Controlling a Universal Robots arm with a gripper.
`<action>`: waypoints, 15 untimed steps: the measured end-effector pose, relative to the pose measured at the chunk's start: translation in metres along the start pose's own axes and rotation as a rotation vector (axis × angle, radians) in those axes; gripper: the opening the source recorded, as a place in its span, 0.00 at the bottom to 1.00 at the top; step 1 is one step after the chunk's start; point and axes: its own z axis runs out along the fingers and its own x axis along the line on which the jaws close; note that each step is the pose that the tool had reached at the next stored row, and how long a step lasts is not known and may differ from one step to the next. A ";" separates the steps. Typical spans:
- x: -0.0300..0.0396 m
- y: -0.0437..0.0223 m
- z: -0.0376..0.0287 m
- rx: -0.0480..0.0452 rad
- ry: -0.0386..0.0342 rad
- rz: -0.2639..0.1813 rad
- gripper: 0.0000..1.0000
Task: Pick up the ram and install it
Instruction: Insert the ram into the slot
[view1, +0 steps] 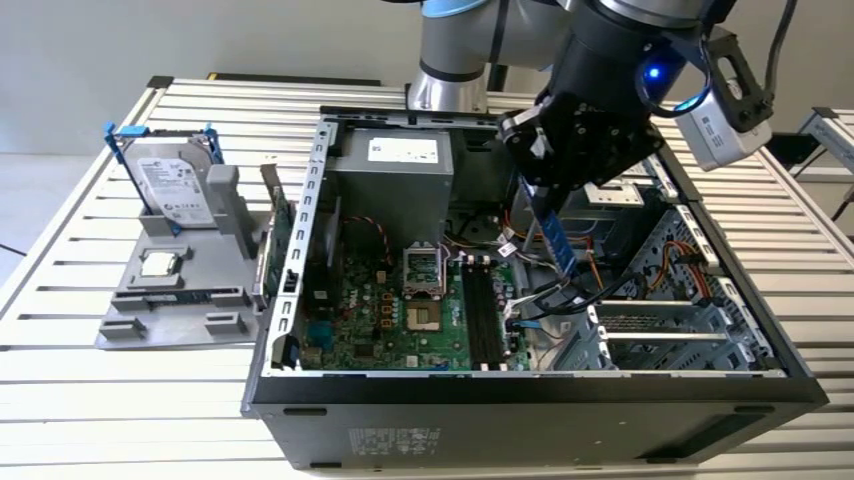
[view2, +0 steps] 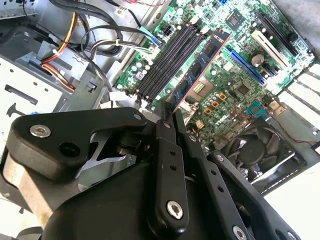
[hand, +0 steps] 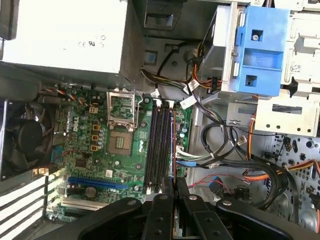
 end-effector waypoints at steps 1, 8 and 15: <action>0.0000 0.0000 0.0000 -0.0003 -0.0002 0.006 0.00; 0.0000 0.0000 0.0002 -0.0019 -0.0012 0.040 0.00; 0.0000 0.0000 0.0003 -0.0030 -0.0020 0.064 0.00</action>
